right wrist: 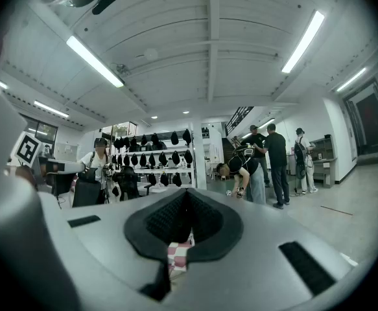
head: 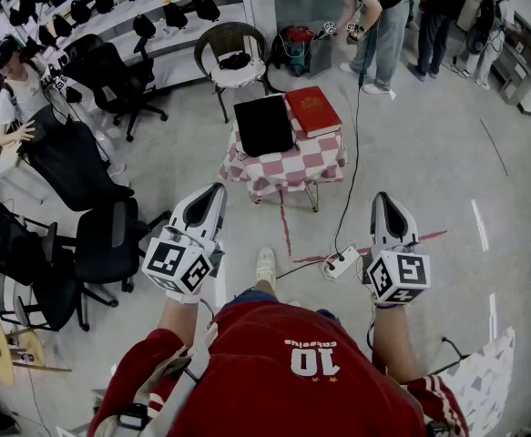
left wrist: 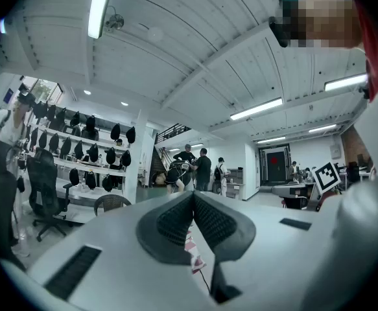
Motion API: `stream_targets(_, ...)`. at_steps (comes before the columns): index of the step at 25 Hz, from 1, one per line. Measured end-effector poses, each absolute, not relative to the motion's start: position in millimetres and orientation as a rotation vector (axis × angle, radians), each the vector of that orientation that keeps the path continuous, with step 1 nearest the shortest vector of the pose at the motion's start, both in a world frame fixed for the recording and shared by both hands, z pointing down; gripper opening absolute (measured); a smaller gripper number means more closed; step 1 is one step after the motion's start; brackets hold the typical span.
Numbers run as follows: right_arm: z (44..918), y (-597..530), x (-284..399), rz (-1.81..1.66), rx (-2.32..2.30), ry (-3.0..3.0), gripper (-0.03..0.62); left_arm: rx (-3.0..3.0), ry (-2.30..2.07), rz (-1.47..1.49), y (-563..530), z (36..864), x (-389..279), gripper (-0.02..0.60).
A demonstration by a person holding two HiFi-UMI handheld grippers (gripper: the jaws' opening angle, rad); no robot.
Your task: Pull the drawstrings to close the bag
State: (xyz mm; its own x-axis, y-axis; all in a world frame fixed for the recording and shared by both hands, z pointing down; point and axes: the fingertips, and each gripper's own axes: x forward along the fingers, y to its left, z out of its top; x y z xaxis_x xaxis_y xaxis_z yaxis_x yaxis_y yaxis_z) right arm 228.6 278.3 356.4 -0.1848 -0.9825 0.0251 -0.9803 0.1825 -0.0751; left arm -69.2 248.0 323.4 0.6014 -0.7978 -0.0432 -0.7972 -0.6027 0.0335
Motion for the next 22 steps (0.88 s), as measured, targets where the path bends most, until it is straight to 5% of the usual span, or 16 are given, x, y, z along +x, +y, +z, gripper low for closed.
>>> stream_targets(22,365,262,224,-0.145,-1.921,2.407,0.014,2.752,-1.402,-0.058,233,338,-73,0.009)
